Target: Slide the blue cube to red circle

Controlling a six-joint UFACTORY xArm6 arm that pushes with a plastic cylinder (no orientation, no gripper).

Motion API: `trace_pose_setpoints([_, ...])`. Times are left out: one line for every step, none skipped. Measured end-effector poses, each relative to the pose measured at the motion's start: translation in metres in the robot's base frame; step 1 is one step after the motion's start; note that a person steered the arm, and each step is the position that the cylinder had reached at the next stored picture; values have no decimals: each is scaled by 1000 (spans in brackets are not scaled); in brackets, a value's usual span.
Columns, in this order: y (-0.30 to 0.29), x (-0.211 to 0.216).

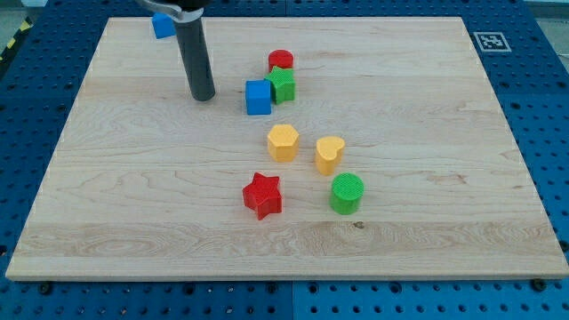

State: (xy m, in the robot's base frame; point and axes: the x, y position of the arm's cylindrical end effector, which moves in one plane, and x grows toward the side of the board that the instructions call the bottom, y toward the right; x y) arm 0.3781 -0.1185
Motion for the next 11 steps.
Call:
trace_pose_setpoints([2, 37])
trace_pose_setpoints([19, 61])
trace_pose_setpoints([59, 47])
trace_pose_setpoints([85, 30])
trace_pose_setpoints([92, 30])
trace_pose_setpoints([91, 20])
trace_pose_setpoints([76, 9])
trace_pose_setpoints([51, 5])
trace_pose_setpoints([42, -8])
trace_pose_setpoints([43, -22])
trace_pose_setpoints([52, -30])
